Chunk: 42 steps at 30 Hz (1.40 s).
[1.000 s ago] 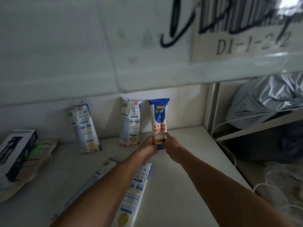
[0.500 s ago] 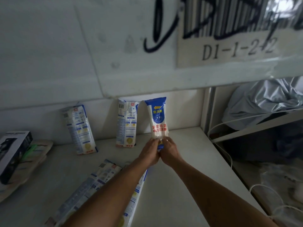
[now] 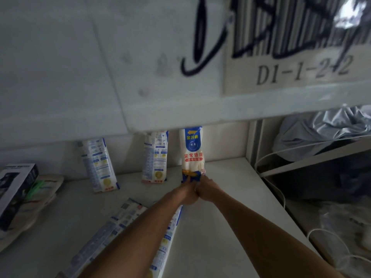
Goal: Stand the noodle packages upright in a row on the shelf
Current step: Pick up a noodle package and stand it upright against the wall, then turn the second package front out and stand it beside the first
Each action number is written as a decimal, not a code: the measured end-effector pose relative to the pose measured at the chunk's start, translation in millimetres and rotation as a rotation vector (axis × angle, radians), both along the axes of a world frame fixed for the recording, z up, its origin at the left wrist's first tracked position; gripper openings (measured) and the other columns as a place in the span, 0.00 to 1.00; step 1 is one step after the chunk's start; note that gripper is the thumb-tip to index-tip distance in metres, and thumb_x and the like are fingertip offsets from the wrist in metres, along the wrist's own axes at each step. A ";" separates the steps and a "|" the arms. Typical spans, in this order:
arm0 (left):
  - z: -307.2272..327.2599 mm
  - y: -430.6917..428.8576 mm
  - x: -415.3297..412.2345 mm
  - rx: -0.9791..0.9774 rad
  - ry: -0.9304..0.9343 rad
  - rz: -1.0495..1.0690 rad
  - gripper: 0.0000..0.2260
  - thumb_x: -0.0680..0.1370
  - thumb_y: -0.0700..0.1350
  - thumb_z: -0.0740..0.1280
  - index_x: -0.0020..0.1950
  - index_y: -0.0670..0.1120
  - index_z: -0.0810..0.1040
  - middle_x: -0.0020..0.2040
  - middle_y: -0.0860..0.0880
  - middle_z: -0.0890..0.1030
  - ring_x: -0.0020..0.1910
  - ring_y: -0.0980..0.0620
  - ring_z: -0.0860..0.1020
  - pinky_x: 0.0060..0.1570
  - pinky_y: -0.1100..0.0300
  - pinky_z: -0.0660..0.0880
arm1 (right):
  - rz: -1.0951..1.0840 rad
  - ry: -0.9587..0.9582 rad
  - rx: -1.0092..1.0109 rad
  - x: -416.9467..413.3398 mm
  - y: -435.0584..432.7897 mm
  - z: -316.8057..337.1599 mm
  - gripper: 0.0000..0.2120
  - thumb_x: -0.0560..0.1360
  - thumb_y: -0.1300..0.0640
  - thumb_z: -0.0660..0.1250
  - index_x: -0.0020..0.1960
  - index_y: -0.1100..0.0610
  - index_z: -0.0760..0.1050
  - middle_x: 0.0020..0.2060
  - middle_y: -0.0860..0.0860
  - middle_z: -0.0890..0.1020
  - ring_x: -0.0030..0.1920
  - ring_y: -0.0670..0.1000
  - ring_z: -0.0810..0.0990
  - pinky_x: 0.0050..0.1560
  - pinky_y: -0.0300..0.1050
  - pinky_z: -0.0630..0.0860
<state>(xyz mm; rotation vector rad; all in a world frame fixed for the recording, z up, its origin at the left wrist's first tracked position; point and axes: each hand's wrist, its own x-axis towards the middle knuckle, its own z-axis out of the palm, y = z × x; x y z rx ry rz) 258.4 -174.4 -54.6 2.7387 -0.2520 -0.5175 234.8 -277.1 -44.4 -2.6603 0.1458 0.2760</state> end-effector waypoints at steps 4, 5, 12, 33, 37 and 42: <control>-17.1 2.3 3.6 -0.014 0.078 0.021 0.19 0.82 0.45 0.60 0.72 0.40 0.70 0.71 0.37 0.73 0.68 0.38 0.74 0.70 0.48 0.70 | 0.022 -0.031 -0.089 -9.5 -1.2 -13.8 0.18 0.79 0.56 0.59 0.68 0.56 0.70 0.66 0.55 0.75 0.66 0.55 0.73 0.64 0.50 0.70; -19.9 2.9 6.1 -0.032 0.074 0.020 0.20 0.82 0.46 0.60 0.73 0.40 0.69 0.72 0.37 0.72 0.70 0.37 0.72 0.71 0.47 0.69 | 0.064 -0.012 -0.104 -12.2 -2.2 -14.6 0.20 0.80 0.55 0.58 0.71 0.56 0.67 0.69 0.54 0.72 0.69 0.55 0.69 0.67 0.52 0.68; -19.5 14.5 -10.6 -0.023 -0.017 -0.003 0.27 0.79 0.53 0.58 0.77 0.45 0.65 0.78 0.42 0.64 0.77 0.40 0.64 0.75 0.44 0.62 | 0.143 0.084 -0.208 -16.6 0.4 -22.0 0.29 0.81 0.50 0.55 0.78 0.56 0.54 0.78 0.54 0.55 0.77 0.60 0.53 0.73 0.62 0.58; 3.9 154.3 -251.6 -0.335 -0.130 0.457 0.36 0.69 0.61 0.62 0.75 0.48 0.70 0.70 0.43 0.77 0.67 0.41 0.76 0.62 0.44 0.75 | 0.126 0.058 0.194 -236.0 126.1 18.9 0.22 0.80 0.61 0.58 0.74 0.60 0.65 0.72 0.60 0.69 0.70 0.60 0.69 0.67 0.45 0.66; 9.3 165.6 -251.9 -0.446 -0.135 0.476 0.25 0.75 0.48 0.62 0.74 0.50 0.72 0.68 0.45 0.79 0.66 0.43 0.78 0.62 0.47 0.77 | -0.075 0.125 0.388 -237.6 130.4 28.8 0.23 0.79 0.62 0.58 0.74 0.59 0.66 0.68 0.60 0.73 0.68 0.60 0.72 0.66 0.48 0.70; 9.7 167.9 -247.6 -0.627 -0.116 0.487 0.20 0.77 0.45 0.69 0.69 0.47 0.76 0.61 0.44 0.83 0.58 0.44 0.82 0.55 0.50 0.80 | -0.448 0.148 0.852 -229.4 135.4 17.8 0.17 0.76 0.67 0.60 0.63 0.58 0.74 0.41 0.51 0.77 0.39 0.50 0.75 0.39 0.42 0.71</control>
